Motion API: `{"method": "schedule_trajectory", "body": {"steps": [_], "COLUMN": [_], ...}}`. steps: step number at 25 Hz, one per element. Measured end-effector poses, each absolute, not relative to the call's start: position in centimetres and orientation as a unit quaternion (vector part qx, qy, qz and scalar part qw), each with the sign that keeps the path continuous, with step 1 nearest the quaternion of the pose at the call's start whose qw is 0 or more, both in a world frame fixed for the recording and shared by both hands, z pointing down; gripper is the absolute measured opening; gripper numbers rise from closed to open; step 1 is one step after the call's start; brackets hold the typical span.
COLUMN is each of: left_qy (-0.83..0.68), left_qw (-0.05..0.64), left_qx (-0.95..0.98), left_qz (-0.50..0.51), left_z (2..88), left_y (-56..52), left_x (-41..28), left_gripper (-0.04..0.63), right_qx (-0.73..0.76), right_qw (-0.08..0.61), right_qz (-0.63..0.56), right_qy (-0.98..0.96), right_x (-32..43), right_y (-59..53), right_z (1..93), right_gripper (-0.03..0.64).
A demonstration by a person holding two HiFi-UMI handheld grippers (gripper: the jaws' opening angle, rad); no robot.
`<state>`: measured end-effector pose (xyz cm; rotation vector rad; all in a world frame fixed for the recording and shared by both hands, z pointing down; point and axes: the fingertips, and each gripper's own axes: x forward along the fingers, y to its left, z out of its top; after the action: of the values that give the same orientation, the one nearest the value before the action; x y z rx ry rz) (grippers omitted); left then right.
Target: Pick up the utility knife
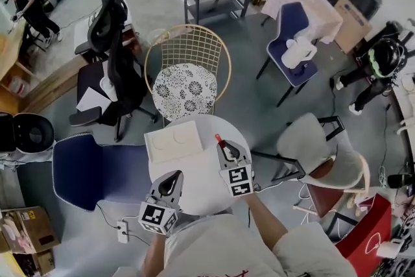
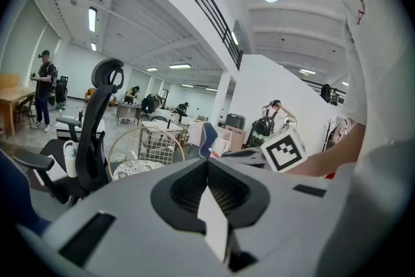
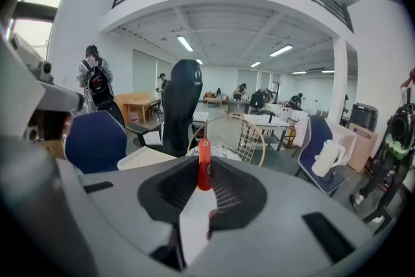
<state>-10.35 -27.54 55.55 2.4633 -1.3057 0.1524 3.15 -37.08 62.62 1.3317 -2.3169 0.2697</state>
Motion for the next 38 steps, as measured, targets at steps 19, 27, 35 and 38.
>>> {"method": "schedule_trajectory", "body": {"steps": [19,27,35,38], "left_qy": [-0.46,-0.477,-0.481,-0.486], "left_qw": [0.105,0.106,0.1,0.098], "left_qx": [0.882,0.873,0.871,0.869], "left_qz": [0.01,0.018,0.002,0.004], "left_z": [47.8,48.1,47.6,47.9], "left_y": [-25.4,-23.7,-21.2,-19.0], "left_x": [-4.9,-4.2,-5.5,-7.0], "left_gripper": [0.012,0.012,0.012,0.012], "right_qx": [0.475,0.469,0.461,0.459], "right_qw": [0.129,0.109,0.104,0.108], "right_qz": [0.012,0.037,0.02,0.015], "right_qy": [-0.871,-0.876,-0.881,-0.882], "right_x": [7.4,8.5,7.2,6.0], "right_y": [-24.7,-23.3,-20.3,-18.3], "right_z": [48.5,49.7,48.7,48.7], "right_gripper": [0.066,0.066,0.066,0.066]}}
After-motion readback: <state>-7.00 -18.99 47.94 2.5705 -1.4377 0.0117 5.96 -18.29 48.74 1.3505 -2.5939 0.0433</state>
